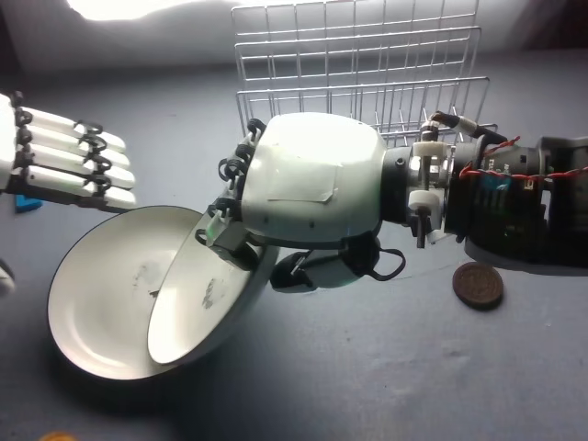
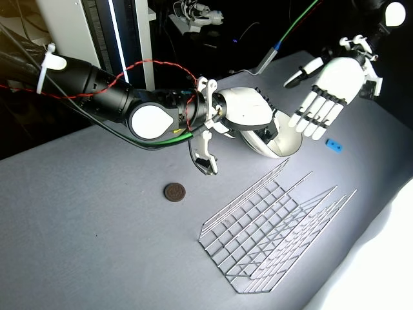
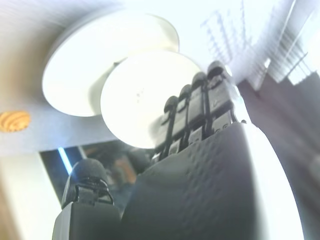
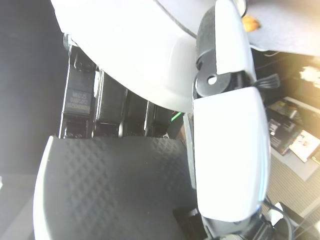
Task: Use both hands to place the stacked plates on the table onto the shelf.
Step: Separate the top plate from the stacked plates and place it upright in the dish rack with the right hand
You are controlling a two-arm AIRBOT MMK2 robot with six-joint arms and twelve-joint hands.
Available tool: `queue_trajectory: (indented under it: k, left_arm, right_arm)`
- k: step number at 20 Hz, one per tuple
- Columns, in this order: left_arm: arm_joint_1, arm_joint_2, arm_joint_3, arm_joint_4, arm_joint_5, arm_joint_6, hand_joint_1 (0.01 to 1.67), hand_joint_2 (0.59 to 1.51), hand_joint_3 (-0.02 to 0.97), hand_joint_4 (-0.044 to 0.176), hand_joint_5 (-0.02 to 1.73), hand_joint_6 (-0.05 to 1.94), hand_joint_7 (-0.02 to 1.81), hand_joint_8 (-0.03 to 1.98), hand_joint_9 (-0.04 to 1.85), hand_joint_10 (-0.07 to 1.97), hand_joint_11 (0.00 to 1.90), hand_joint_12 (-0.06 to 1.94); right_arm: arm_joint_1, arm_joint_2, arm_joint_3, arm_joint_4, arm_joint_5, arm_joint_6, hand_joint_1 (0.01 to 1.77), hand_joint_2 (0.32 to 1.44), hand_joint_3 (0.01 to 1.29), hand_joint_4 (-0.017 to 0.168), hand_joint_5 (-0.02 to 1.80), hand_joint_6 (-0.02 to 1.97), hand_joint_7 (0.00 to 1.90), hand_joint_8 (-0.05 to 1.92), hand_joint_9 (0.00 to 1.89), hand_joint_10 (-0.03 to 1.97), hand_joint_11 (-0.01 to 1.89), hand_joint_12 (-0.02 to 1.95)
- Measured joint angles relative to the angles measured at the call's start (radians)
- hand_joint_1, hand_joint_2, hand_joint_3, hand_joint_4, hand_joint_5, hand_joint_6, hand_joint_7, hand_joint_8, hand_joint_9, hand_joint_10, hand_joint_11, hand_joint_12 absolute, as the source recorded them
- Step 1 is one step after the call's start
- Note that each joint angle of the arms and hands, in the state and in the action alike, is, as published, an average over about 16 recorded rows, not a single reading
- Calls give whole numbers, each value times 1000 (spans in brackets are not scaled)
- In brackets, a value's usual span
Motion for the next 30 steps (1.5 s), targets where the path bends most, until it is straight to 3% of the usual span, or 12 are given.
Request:
queue_trajectory:
  k: [6,13,21,30]
  left_arm:
    - [-32,28,14,37,22,-40,14,1147,4,0,19,16,15,-6,15,11,13,-14]
    - [-55,53,7,62,44,-47,15,1145,3,1,20,16,18,-6,17,11,13,-13]
    - [-62,58,-3,74,61,-48,15,1145,4,3,20,17,19,-5,21,10,13,-13]
    - [-38,51,-12,72,67,-49,15,1146,4,4,20,17,17,-6,22,10,14,-14]
  right_arm:
    - [39,62,-79,0,-4,-8,1182,981,12,9,961,964,1053,823,1251,-4,858,1042]
    - [97,151,-160,-21,-1,25,1184,986,12,6,972,981,1069,805,1263,-4,869,1047]
    - [204,250,-177,-118,-17,334,1184,986,11,9,971,986,1073,792,1279,3,872,1069]
    - [323,322,-128,-192,-178,736,1185,986,11,8,974,968,1084,762,1293,12,882,1073]
